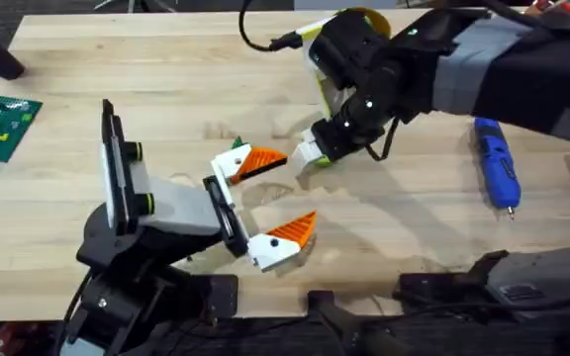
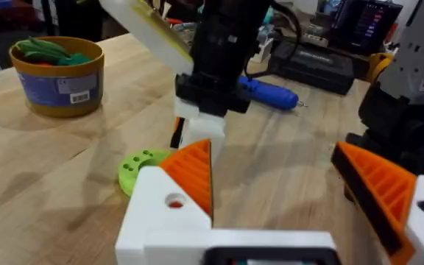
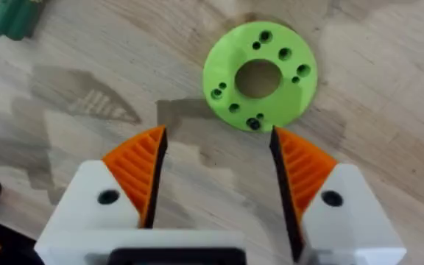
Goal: Pick up the gripper from the table and insert it into the empty holder that is missing its gripper. Then pick up a screw, insert it into the mounting hole, and use the screwdriver to tighten it. Finally, clean up the table by picking up the vegetable and placing it into the bucket.
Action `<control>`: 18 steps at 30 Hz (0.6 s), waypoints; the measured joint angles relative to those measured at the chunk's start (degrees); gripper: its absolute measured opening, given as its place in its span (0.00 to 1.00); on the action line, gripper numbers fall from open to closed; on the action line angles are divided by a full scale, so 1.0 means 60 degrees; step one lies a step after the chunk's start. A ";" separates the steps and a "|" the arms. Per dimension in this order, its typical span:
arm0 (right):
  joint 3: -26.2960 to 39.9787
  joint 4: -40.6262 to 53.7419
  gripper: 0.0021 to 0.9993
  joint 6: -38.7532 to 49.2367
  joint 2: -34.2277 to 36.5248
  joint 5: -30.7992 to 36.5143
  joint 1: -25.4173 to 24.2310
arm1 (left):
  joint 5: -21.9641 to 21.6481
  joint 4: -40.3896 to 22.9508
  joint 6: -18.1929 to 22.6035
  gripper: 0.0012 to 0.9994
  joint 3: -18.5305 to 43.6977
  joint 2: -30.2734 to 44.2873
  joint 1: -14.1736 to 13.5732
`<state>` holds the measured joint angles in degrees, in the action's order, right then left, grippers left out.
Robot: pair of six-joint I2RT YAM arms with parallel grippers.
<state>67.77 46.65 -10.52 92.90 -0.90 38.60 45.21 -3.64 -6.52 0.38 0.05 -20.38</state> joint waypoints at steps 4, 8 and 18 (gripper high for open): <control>0.0000 -0.0022 0.75 0.0002 0.0195 0.0200 -0.0008 | 0.0003 0.0000 0.0002 0.99 -0.0004 -0.0001 0.0000; 0.0000 -0.0097 0.67 -0.0005 0.0404 0.0407 -0.0008 | 0.0000 0.0000 0.0000 0.99 -0.0004 -0.0003 0.0000; 0.0000 -0.0248 0.55 -0.0030 0.0579 0.0511 -0.0008 | 0.0003 0.0000 0.0003 0.99 -0.0001 -0.0001 0.0000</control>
<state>67.77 45.16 -10.70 96.38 2.17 38.54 45.23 -3.64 -6.50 0.38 0.05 -20.38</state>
